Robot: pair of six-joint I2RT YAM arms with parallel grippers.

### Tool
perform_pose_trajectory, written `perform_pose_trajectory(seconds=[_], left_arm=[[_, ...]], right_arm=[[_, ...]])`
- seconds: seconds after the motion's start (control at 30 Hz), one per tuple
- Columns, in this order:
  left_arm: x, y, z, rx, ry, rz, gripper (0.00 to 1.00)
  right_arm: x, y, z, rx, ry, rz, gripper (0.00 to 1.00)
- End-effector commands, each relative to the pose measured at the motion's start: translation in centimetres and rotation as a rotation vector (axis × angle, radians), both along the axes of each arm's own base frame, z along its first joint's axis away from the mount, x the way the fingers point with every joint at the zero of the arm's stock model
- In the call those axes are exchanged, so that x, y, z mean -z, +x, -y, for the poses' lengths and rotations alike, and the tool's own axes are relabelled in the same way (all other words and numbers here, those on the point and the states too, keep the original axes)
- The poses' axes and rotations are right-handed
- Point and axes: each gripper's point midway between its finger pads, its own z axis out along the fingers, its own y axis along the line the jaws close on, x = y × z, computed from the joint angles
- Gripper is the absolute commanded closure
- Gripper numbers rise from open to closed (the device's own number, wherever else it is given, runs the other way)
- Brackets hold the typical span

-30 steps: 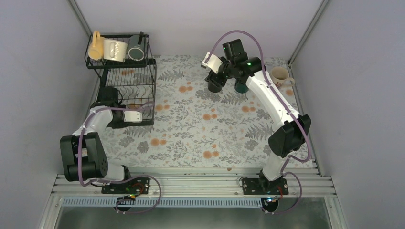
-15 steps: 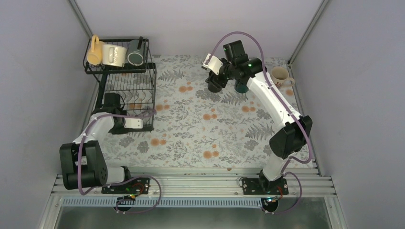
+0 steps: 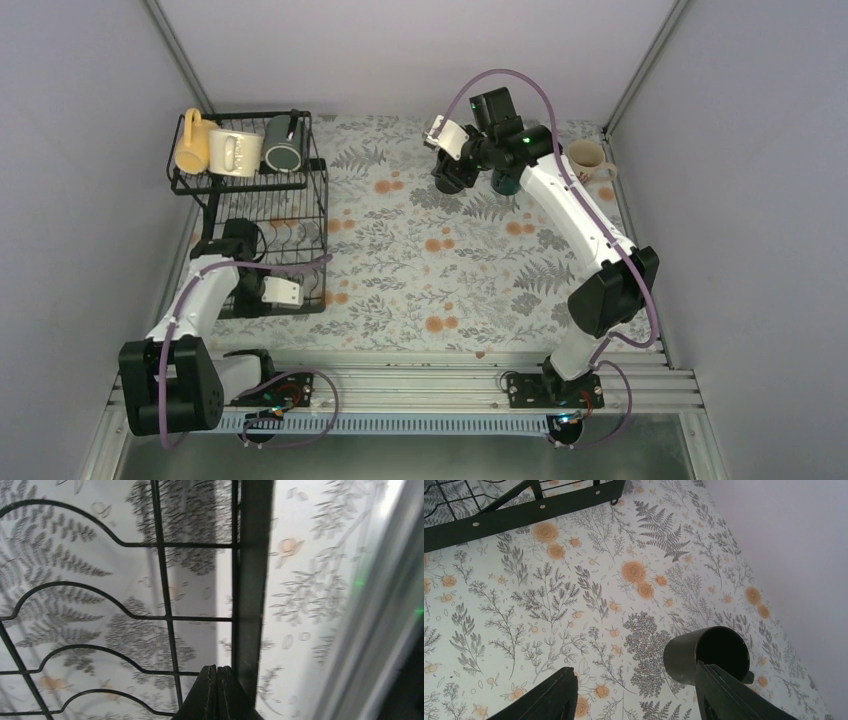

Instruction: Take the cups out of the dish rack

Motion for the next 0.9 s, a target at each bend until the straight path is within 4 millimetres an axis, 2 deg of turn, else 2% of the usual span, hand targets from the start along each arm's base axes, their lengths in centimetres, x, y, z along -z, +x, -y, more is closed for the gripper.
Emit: perform_pose_trajectory(seconds=[0.0, 0.2, 0.27, 0.47, 0.63, 0.7, 0.73, 0.8, 0.87], left_arm=[[-2.2, -3.5, 1.8, -0.014, -0.095, -0.13, 0.98], [-12.7, 3.4, 4.3, -0.076, -0.266, 0.192, 0.95], [-15.4, 4.5, 4.8, -0.099, -0.308, 0.272, 0.92], [-22.4, 6.1, 7.1, -0.174, -0.487, 0.434, 0.81], [-28.2, 9.0, 7.7, -0.348, -0.632, 0.541, 0.62], [-29.9, 9.7, 7.7, -0.378, -0.67, 0.6, 0.44], [-30.6, 10.0, 7.5, -0.387, -0.683, 0.647, 0.39], [-31.9, 11.0, 6.7, -0.422, -0.686, 0.777, 0.24], [-33.3, 12.2, 5.0, -0.507, -0.683, 0.923, 0.19]], right_arm=[[-1.3, -0.4, -0.1, 0.001, 0.046, 0.014, 0.38], [-1.2, -0.6, 0.1, 0.005, 0.048, 0.016, 0.38], [-0.9, -0.6, 0.1, 0.008, 0.046, 0.014, 0.38], [0.1, -0.7, 0.2, 0.009, 0.039, 0.001, 0.38], [0.0, -0.7, 0.0, 0.007, 0.051, -0.003, 0.38], [-0.1, -0.7, 0.0, 0.009, 0.056, -0.006, 0.38], [-0.1, -0.7, 0.0, 0.008, 0.06, -0.007, 0.38], [-0.2, -0.8, -0.1, 0.007, 0.069, -0.011, 0.38], [-0.3, -0.7, -0.2, 0.011, 0.078, -0.012, 0.38]])
